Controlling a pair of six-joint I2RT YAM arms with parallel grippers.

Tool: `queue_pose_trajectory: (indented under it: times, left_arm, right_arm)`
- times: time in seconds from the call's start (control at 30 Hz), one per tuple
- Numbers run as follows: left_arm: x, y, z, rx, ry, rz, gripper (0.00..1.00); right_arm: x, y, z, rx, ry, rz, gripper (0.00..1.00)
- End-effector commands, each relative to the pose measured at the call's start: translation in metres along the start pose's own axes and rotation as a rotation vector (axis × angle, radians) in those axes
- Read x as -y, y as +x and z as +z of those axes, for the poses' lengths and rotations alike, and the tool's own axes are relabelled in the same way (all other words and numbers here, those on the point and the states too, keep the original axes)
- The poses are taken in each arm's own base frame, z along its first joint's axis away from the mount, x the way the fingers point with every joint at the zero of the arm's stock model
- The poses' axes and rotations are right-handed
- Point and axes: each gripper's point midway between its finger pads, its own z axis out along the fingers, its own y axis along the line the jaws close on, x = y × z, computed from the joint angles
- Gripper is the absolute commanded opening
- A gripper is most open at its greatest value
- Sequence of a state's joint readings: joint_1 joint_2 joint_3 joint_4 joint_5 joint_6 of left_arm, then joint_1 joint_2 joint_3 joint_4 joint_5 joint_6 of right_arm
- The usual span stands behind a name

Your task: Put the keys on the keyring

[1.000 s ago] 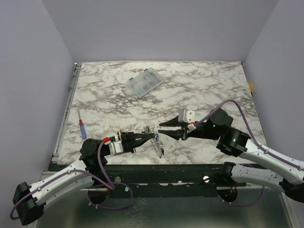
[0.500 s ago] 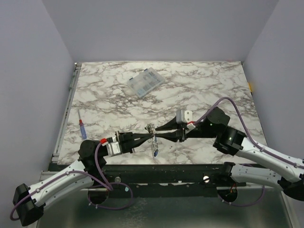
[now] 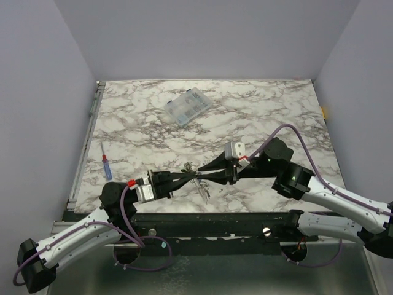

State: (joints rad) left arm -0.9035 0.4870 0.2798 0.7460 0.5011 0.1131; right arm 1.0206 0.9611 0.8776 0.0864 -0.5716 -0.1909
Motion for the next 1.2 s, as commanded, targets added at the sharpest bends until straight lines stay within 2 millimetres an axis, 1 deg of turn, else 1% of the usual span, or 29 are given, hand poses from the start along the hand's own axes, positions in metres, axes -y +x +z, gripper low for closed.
queue_pose_trajectory:
  times: [0.0,0.2,0.47,0.6,1.0,1.07,1.17]
  left_arm:
    - [-0.006,-0.014,0.0,0.047,-0.03,0.024,0.0]
    - [-0.008,-0.015,-0.001,0.05,-0.045,0.03,0.0]
    - [-0.009,-0.019,-0.001,0.068,-0.05,0.027,0.0]
    - [-0.008,-0.02,-0.002,0.071,-0.049,0.026,0.0]
    - [-0.008,-0.02,-0.002,0.073,-0.047,0.023,0.0]
    - [-0.008,-0.02,-0.001,0.076,-0.047,0.021,0.0]
    - [-0.008,-0.019,-0.001,0.075,-0.048,0.019,0.0]
  right_arm:
    - [-0.005,0.002,0.002,-0.004,-0.031,0.02,0.3]
    - [-0.004,0.008,0.002,-0.022,-0.026,0.027,0.29]
    - [-0.002,0.021,0.007,-0.051,-0.024,0.04,0.27]
    - [0.0,0.018,0.008,-0.04,-0.018,0.029,0.23]
    - [0.001,0.008,0.011,-0.001,-0.023,0.014,0.2]
    - [0.001,0.006,0.012,0.004,-0.026,0.019,0.21]
    - [0.0,0.006,0.013,0.006,-0.033,0.028,0.27]
